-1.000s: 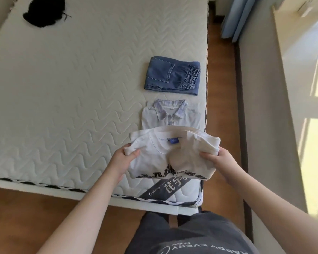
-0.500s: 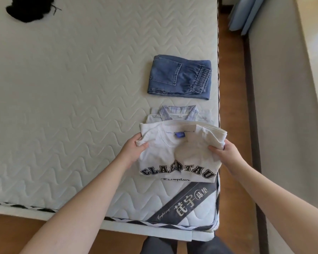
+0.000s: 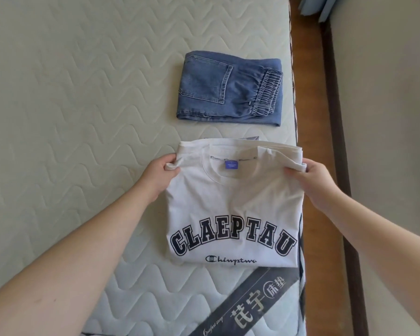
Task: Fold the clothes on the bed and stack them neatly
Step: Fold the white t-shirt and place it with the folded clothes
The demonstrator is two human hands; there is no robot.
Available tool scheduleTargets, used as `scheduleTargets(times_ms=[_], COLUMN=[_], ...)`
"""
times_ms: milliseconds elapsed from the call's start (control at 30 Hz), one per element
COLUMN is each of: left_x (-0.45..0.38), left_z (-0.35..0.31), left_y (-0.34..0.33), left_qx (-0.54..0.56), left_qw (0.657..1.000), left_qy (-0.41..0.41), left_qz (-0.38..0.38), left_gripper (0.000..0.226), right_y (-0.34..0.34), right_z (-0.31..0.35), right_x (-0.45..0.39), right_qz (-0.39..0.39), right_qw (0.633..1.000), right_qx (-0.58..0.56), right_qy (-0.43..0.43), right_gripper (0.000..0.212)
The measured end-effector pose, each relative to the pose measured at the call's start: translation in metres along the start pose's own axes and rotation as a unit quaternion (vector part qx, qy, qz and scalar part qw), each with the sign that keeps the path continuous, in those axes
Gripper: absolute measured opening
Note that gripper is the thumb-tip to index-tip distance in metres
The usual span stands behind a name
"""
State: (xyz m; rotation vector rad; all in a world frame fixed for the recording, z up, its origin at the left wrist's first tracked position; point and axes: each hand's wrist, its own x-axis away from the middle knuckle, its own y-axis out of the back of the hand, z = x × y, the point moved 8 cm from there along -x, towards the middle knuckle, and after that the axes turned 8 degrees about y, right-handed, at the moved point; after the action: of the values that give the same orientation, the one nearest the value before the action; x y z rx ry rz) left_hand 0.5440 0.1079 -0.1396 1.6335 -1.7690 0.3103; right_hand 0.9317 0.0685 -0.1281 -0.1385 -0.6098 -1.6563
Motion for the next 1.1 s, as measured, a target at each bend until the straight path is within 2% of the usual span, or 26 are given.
scheduleTargets(times_ms=[100, 233, 333, 467, 533, 700, 767, 800, 867, 1000, 1100], left_x=[-0.028, -0.064, -0.088, -0.113, -0.116, -0.114, -0.114, -0.116, -0.119, -0.109, -0.082], left_z=[0.012, 0.033, 0.038, 0.036, 0.029, 0.032, 0.037, 0.039, 0.042, 0.050, 0.077], left_y=[0.003, -0.010, -0.012, -0.006, 0.000, 0.002, 0.001, 0.000, -0.001, 0.004, 0.006], left_qx=[0.019, 0.051, 0.028, 0.003, 0.007, 0.065, 0.047, 0.038, 0.044, 0.124, 0.141], left_qw=[1.000, 0.996, 0.995, 0.991, 0.988, 0.986, 0.985, 0.984, 0.982, 0.974, 0.971], left_qy=[0.016, 0.074, 0.093, 0.091, 0.068, 0.055, 0.055, 0.059, 0.075, 0.099, 0.123], left_qz=[0.000, 0.026, -0.020, -0.099, -0.137, -0.142, -0.155, -0.162, -0.168, -0.161, -0.151], left_gripper=[0.042, 0.030, 0.017, 0.025, 0.021, 0.009, 0.006, 0.006, 0.010, 0.035, 0.031], right_y=[-0.001, -0.011, -0.019, -0.016, -0.012, -0.002, 0.000, 0.001, 0.003, 0.002, 0.002], right_z=[-0.016, -0.038, -0.052, -0.058, -0.054, -0.056, -0.063, -0.066, -0.069, -0.066, -0.075], right_x=[-0.021, -0.048, -0.068, -0.085, -0.088, -0.088, -0.091, -0.094, -0.099, -0.091, -0.058], right_qz=[-0.008, -0.015, -0.028, -0.072, -0.088, -0.101, -0.110, -0.121, -0.142, -0.127, -0.111], right_qw=[1.000, 0.999, 0.995, 0.993, 0.994, 0.994, 0.993, 0.992, 0.987, 0.985, 0.988], right_qx=[0.012, -0.015, -0.023, 0.027, 0.019, -0.020, -0.010, 0.005, 0.053, 0.112, 0.107], right_qy=[-0.005, -0.050, -0.090, -0.086, -0.064, -0.028, -0.029, -0.031, -0.044, -0.033, -0.027], right_gripper=[0.018, 0.016, 0.013, 0.020, 0.018, 0.005, 0.003, 0.005, 0.024, 0.058, 0.068])
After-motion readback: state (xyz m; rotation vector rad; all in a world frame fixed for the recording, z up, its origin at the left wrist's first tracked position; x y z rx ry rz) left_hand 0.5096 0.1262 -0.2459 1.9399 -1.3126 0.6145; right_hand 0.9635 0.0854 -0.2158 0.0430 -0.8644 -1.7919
